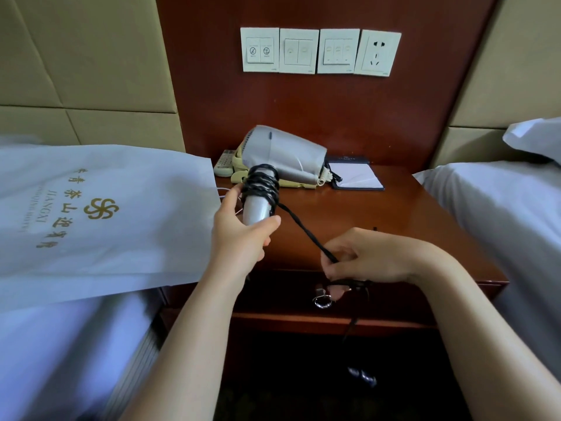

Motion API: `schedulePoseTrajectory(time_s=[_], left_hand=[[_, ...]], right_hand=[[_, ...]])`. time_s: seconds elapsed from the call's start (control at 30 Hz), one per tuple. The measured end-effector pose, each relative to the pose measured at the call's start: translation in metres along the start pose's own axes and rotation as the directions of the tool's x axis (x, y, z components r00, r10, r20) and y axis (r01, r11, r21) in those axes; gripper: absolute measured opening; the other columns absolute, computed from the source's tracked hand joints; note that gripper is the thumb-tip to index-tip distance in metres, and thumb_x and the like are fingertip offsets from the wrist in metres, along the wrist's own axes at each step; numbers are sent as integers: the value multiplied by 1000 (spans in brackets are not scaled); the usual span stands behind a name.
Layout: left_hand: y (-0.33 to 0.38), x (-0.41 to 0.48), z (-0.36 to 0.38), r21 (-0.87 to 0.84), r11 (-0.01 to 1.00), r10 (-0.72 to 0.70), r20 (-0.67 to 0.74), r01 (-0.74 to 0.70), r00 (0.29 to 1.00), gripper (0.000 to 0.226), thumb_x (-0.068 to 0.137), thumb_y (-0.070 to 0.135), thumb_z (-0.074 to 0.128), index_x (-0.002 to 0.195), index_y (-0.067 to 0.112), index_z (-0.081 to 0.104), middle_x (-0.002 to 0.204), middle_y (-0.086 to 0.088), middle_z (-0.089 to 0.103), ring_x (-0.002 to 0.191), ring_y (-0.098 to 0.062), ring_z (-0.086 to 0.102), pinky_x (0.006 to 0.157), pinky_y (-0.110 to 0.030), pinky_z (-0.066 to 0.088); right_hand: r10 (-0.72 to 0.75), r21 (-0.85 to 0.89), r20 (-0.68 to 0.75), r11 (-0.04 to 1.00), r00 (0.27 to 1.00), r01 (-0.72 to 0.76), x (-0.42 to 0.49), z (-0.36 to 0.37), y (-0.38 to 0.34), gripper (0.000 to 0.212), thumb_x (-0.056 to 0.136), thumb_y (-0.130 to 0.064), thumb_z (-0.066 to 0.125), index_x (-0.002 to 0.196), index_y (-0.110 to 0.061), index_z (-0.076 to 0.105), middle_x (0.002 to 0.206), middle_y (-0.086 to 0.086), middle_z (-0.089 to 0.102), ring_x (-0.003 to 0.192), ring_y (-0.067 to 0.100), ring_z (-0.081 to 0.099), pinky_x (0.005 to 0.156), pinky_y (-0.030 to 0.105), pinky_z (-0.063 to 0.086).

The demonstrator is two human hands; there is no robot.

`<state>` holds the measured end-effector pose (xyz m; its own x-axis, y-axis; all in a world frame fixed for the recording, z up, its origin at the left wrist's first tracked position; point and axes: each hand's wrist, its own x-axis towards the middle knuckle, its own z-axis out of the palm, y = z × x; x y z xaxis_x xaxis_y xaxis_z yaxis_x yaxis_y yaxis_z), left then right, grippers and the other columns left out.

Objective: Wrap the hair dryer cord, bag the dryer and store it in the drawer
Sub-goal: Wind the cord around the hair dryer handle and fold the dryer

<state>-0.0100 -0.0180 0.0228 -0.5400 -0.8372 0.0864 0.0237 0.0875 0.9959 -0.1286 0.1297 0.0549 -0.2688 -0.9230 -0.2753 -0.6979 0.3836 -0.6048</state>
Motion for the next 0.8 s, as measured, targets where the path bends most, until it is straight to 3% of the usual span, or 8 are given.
schedulePoseTrajectory(time_s=[0.1,0.27,0.33,0.47,0.57,0.63,0.7,0.8], left_hand=[[-1,1,0,-12,1000,15,-37,-15,999,71,75,12,72,136,34,42,91,-8,64,49,-9,52,36,-15,36],[-3,6,-8,-66,997,-41,-35,39,999,69,77,10,71,136,31,43,86,-8,63,49,-9,50,36,-17,35],[-4,6,-12,-62,997,-50,-50,46,998,65,77,10,71,133,30,45,82,-5,62,45,-6,50,35,-18,36],[-7,6,-20,108,993,48,-91,-38,995,63,74,12,72,127,36,47,75,-3,65,45,-6,55,40,-22,40],[-10,10,-28,267,958,125,-58,-105,990,66,72,17,71,129,39,46,87,-7,67,63,-16,61,49,-25,44],[-11,10,-31,371,919,161,-44,-133,986,67,74,18,71,131,38,44,93,-3,64,69,-11,59,46,-14,42],[-10,8,-32,454,877,185,-22,-155,982,66,76,19,70,133,37,43,94,-1,63,69,-8,57,45,-10,37],[-11,9,-29,506,839,216,29,-201,976,66,76,19,71,133,35,42,99,-5,64,78,-23,60,60,-25,48]], right_hand=[[-18,174,29,985,999,12,2,2,4,15,91,-9,53,76,-9,55,78,11,75,71,14,66,67,27,52],[-106,13,-111,994,988,108,4,3,9,20,91,-25,57,81,-10,66,83,5,72,80,20,65,72,33,48],[-146,-44,-199,989,969,140,5,7,11,22,86,-25,63,68,-14,61,80,12,65,74,23,59,72,35,47],[-248,-150,-404,967,881,204,7,18,9,38,76,-8,65,51,-17,37,58,12,51,58,25,49,63,44,45],[-268,-153,-482,963,834,221,5,21,7,37,80,-13,62,54,-13,36,51,9,47,51,18,44,54,33,40],[-305,-244,-502,948,809,206,1,20,2,36,84,-21,61,58,-15,38,52,2,44,51,13,39,52,23,31],[-354,-422,-481,895,802,143,-4,19,-4,32,89,-30,55,63,-16,43,54,-1,46,54,18,43,53,27,32],[-490,-679,-445,731,749,74,-8,23,-16,29,86,-33,49,61,-21,40,50,-4,42,48,29,44,42,29,30]])
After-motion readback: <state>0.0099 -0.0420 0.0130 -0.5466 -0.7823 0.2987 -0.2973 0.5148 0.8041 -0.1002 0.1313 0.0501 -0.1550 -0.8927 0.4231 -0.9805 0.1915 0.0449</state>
